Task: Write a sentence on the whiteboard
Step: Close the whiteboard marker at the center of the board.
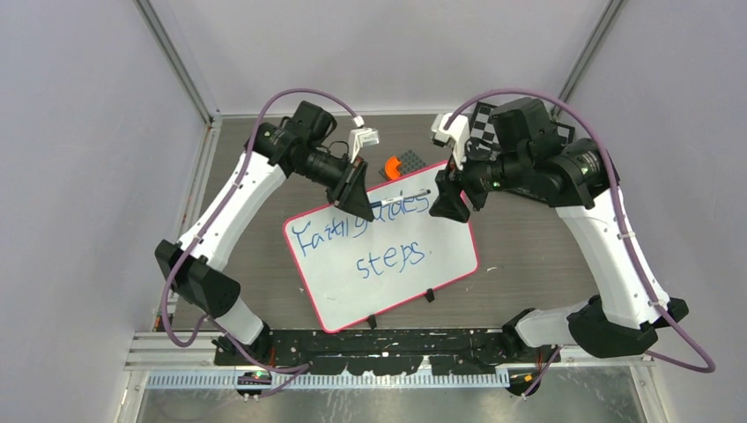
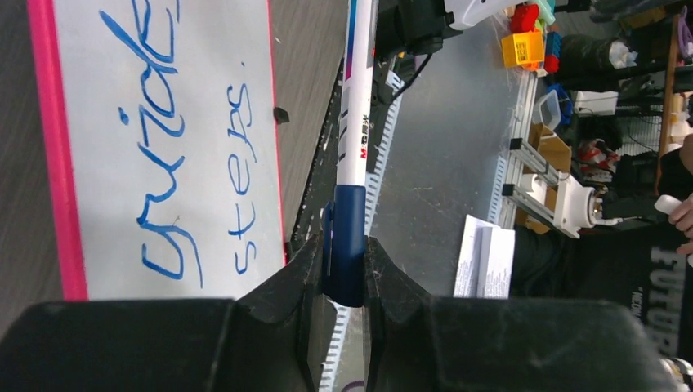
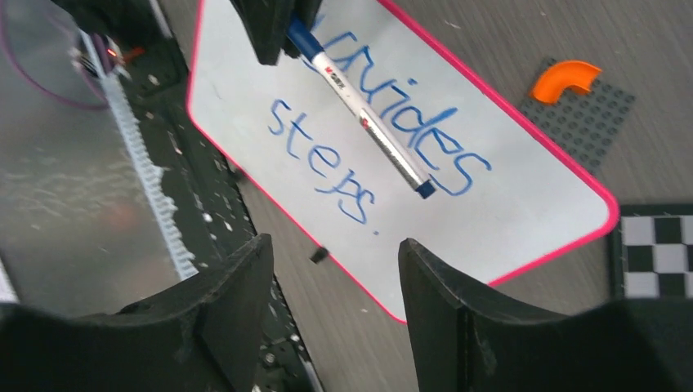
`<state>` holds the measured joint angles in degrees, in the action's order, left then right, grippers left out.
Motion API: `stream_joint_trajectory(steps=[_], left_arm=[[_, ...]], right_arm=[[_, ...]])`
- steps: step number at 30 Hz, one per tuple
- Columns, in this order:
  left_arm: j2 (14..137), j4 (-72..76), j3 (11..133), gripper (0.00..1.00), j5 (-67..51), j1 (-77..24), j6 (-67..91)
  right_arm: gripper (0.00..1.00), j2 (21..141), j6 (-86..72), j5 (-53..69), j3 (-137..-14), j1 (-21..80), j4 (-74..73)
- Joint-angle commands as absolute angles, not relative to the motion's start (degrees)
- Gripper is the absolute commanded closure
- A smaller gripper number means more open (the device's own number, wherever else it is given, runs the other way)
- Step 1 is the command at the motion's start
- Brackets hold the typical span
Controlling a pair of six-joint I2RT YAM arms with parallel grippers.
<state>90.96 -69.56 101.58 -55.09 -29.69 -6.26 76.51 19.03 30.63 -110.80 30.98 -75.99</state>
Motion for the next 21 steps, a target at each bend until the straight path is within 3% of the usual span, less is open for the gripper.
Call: stream_joint_trajectory(steps=[1,8,21], left_arm=[[92.59,-74.23,105.15,1.0,-55.47,-31.91,-6.33],[94.72,-76.72,106.85,1.0,-55.55,-35.57,-7.36],[95.75,-78.01,108.41,1.0,-58.73,-36.93,-7.96]], right_arm=[[0.39,77.72,27.75,17.21,-113.24,36.36,-79.41],[0.41,79.51,34.47,0.96,-111.65,48.67,-78.1],[0.49,81.97,36.12,-3.6,-106.8,54.9,-77.38]])
